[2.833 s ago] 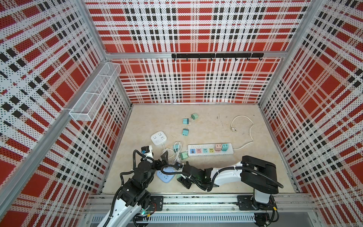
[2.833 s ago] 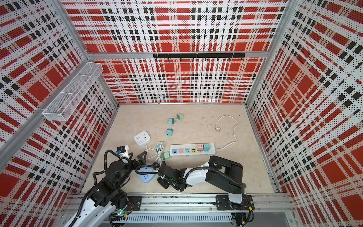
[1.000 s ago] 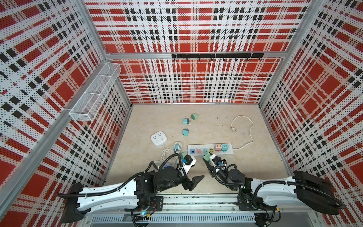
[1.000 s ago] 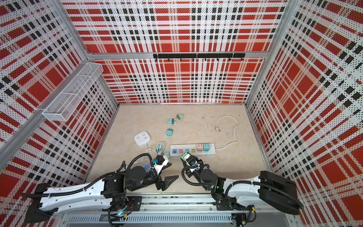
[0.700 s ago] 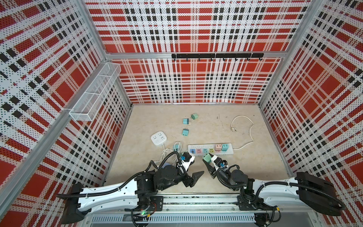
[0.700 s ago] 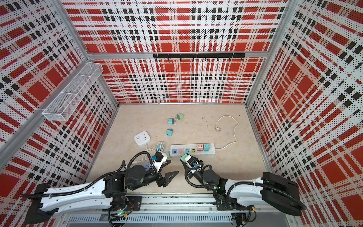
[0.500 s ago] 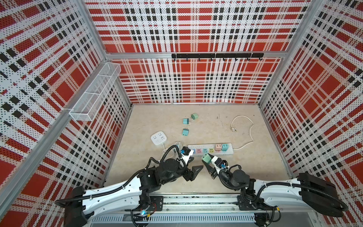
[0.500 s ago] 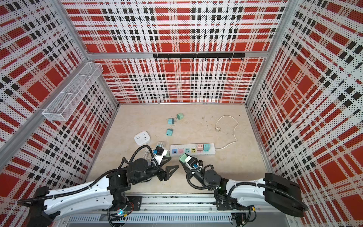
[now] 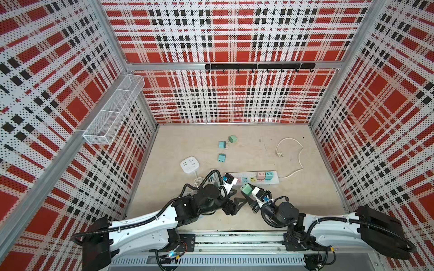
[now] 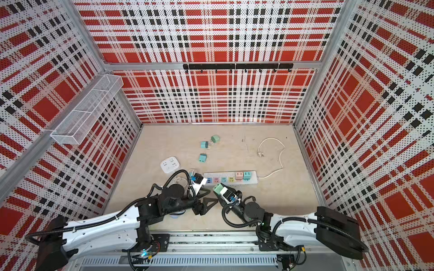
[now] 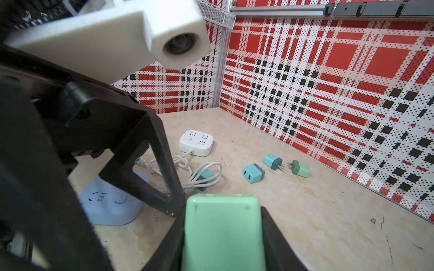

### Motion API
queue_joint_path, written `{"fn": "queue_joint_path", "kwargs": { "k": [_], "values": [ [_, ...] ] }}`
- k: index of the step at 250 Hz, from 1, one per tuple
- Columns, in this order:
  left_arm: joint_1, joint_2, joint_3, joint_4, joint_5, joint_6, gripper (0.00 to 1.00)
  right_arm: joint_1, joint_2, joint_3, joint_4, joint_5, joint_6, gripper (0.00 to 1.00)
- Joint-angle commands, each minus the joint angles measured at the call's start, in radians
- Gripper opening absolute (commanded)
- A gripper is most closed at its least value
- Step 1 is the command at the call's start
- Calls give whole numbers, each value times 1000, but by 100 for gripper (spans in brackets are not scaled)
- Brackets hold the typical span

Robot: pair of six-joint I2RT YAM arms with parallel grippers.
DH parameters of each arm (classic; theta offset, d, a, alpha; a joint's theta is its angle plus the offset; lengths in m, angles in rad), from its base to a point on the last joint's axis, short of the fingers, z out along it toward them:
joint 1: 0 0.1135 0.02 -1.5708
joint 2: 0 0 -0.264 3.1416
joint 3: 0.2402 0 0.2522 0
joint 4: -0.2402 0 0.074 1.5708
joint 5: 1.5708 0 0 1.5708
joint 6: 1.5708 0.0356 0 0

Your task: Insert the plug

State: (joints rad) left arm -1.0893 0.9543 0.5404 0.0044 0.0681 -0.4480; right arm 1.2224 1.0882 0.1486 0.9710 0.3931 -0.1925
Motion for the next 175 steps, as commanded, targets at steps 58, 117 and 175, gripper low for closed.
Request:
{"fn": "queue_joint_path", "kwargs": {
  "k": [58,117,175],
  "values": [
    [50,-25,26,43,17,-54,69,37,54,37,99,-54,-47,0],
    [126,-147,-31,51,61,-82,77,45,90,42,125,-65,-46,0],
    [126,-120,-15,49,105,-78,77,75,154,76,160,-59,-69,0]
  ]
}}
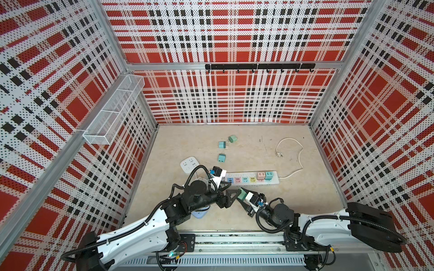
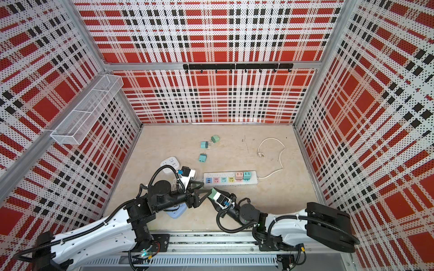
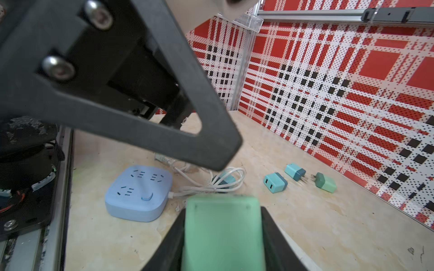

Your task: Insert the plug

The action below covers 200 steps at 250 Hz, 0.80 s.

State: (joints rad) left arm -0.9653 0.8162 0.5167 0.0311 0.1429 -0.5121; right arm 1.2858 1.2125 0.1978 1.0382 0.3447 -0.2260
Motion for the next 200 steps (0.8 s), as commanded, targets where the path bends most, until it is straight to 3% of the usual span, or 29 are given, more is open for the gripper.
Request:
{"fn": "queue_joint_path", "kwargs": {
  "k": [1,80,145,178,200],
  "values": [
    [2,19,8,23,29,-15,77,11,30,26,95,-11,-35,0],
    [0,75,6,21,63,-3,72,13,3,23,88,-5,-37,0],
    [-4,113,16,25,77,2,63,14,-42,16,60,-26,-33,0],
    [-13,143,28,30,100,13,51,14,-38,21,57,-29,-32,0],
    [-18,160,33,44,118,17,36,13,-27,25,64,-28,-33,0]
  ]
}}
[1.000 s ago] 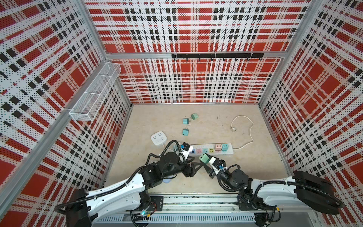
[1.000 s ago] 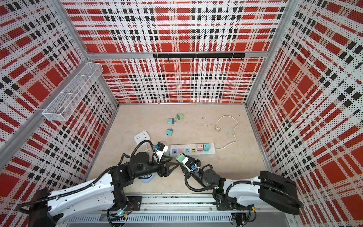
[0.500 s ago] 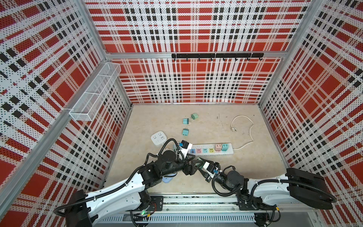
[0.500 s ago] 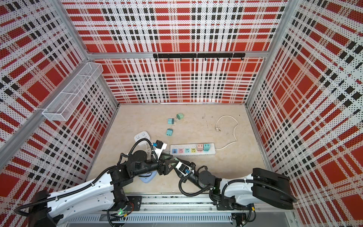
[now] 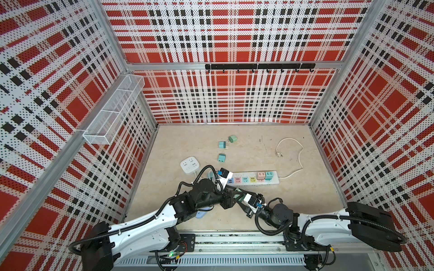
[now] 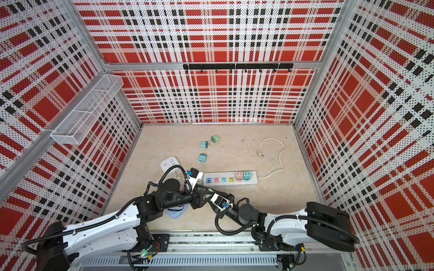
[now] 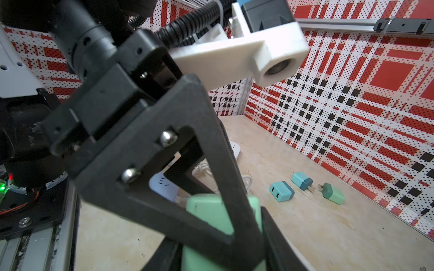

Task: Insert the plug
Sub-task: 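Carry the mint-green adapter toward the strip while the right gripper withdraws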

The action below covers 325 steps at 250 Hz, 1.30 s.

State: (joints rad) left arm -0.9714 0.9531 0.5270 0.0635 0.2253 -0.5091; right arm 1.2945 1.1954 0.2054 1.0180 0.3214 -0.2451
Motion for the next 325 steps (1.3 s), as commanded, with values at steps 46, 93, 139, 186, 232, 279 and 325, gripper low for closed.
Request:
{"fn": "queue_joint_path", "kwargs": {
  "k": [46,93,139,186,232,279,325],
  "values": [
    [7,13,-1,57,40,12,7,5,-3,3,109,3,-10,12],
    [54,-85,-65,68,57,6,2,5,-29,-3,73,26,14,85],
    [147,-221,-102,-10,46,27,0,5,-55,-32,81,118,33,100],
    [206,-325,-128,-39,13,108,0,-51,-146,44,-158,419,78,100],
    [206,-371,-137,-45,-35,220,0,-350,-388,118,-653,398,371,100],
    [191,-354,-139,9,-72,398,0,-629,-640,65,-826,350,448,100],
    [181,-267,-107,87,48,583,0,-893,-615,48,-878,199,541,100]
  ]
}}
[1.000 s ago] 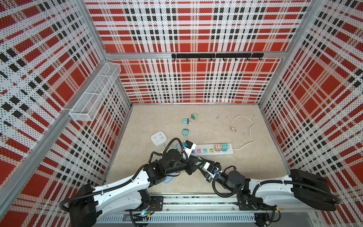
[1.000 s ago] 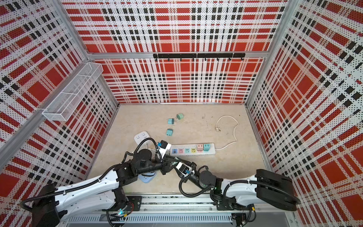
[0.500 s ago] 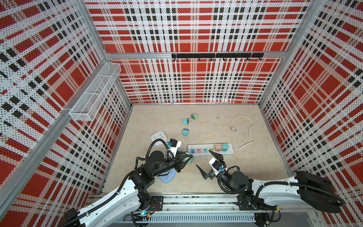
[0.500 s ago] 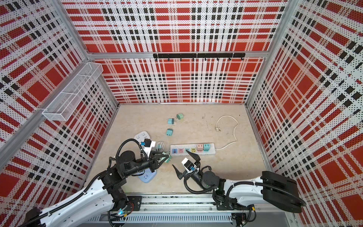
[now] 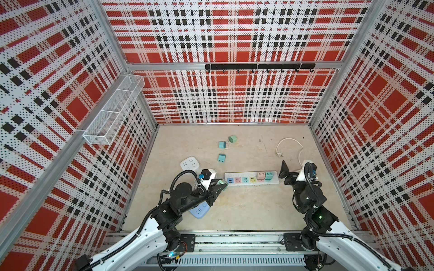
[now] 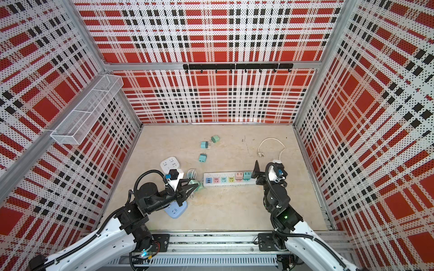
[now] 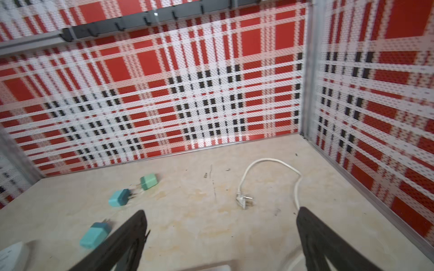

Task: Insert the plug
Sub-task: 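Carry the mint-green adapter toward the strip while the right gripper withdraws, then align the mint-green adapter above the socket beside the pink adapter and lower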

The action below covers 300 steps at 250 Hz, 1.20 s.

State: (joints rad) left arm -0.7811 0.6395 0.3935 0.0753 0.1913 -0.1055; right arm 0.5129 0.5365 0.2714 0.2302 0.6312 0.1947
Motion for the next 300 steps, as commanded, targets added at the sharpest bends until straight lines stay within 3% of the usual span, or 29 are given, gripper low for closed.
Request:
{"fn": "queue_joint_path", "kwargs": {
  "k": [1,19,36,75,130,300],
  "values": [
    [-10,49,28,76,93,190,0,-116,48,-18,-88,-116,102,100],
    [-29,104,43,80,221,374,0,-158,128,-18,-52,-147,118,100],
    [-62,163,58,105,198,467,0,-168,211,-27,7,-119,143,100],
    [-75,343,144,105,208,579,0,-178,359,-33,156,-278,98,100],
    [-16,623,338,78,293,609,0,-179,398,-17,151,-289,113,100],
    [-34,1165,954,-481,144,762,0,-180,300,-74,166,-238,127,100]
  ]
}}
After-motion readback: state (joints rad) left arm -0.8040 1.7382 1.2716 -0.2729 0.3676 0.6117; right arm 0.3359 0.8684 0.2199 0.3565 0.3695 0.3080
